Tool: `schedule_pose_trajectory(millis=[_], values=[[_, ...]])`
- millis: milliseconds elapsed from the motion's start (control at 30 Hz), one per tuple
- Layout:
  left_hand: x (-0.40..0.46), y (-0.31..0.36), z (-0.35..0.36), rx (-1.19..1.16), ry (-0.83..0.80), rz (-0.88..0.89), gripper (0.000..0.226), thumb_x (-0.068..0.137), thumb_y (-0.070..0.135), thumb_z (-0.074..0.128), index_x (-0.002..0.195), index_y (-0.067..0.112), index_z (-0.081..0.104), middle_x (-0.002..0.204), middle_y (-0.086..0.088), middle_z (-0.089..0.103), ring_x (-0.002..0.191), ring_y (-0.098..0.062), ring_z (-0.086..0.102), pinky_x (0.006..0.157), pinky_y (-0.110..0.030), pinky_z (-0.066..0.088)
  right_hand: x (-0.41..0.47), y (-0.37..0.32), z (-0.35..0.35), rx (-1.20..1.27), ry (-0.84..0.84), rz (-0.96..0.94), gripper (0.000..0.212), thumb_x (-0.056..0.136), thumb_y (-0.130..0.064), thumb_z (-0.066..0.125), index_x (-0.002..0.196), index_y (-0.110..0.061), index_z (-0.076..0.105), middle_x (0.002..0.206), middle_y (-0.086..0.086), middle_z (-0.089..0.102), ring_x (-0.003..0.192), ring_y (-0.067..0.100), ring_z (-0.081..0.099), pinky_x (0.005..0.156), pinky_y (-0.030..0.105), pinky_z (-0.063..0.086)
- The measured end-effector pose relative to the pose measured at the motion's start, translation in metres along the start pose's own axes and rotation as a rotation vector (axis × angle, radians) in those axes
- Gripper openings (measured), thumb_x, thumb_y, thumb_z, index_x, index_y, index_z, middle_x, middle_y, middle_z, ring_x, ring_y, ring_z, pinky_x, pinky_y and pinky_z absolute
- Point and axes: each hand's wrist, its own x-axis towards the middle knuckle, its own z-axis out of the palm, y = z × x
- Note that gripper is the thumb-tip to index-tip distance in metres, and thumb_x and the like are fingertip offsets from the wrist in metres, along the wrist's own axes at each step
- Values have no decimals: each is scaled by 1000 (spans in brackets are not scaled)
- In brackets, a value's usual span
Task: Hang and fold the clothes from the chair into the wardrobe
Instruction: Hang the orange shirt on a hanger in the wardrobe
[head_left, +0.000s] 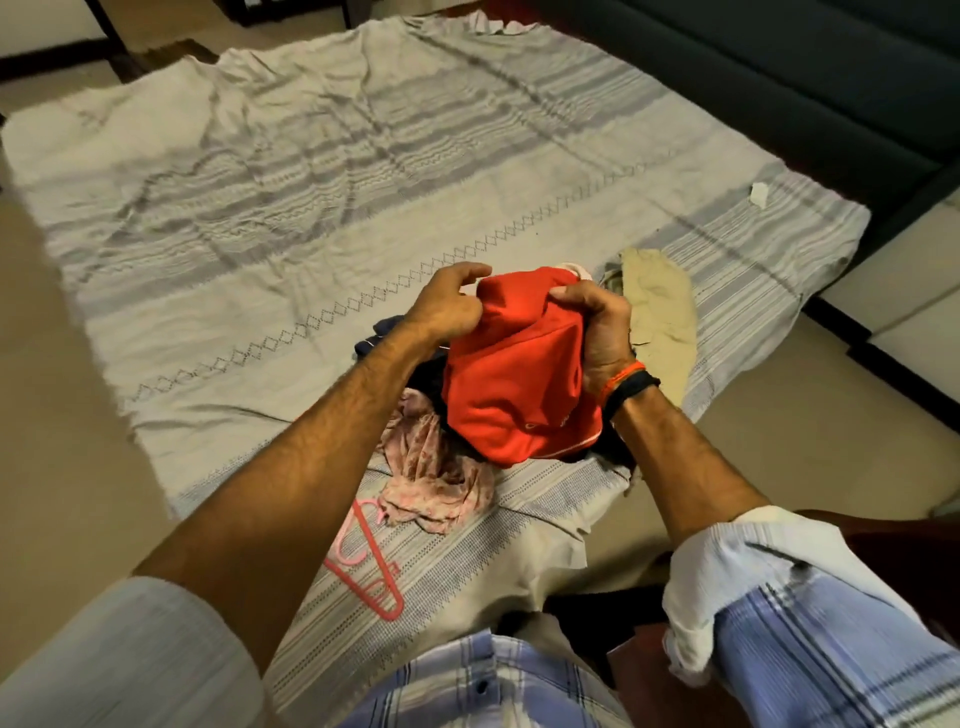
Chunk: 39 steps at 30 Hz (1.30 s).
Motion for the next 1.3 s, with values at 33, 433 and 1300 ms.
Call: schedule_pose_trajectory(millis=[33,433,1300], values=[[-2,1,-1,1,-50,20,71,79,-18,44,138,20,52,144,-2,48,129,-20,50,86,-32,58,-1,-2,1,23,-6,-26,17,81,-4,40,78,-3,56,68,11,62,63,25,61,67,30,56],[-27,8,-15,239,200,19,10,77,13,73,84,8,69,84,-9,70,83,-24,65,77,-35,54,8,-11,-1,-66,-2,-44,27,90,-11,56,71,-6,74,70,11,71,65,23,68,70,31,59],[-220,34,-23,-295,1080,103,26,83,3,68,80,28,75,91,8,74,84,-8,66,80,-32,54,-60,48,58,-1125,-579,-666,23,72,-15,70,93,-17,61,81,-5,69,68,14,66,70,37,55]])
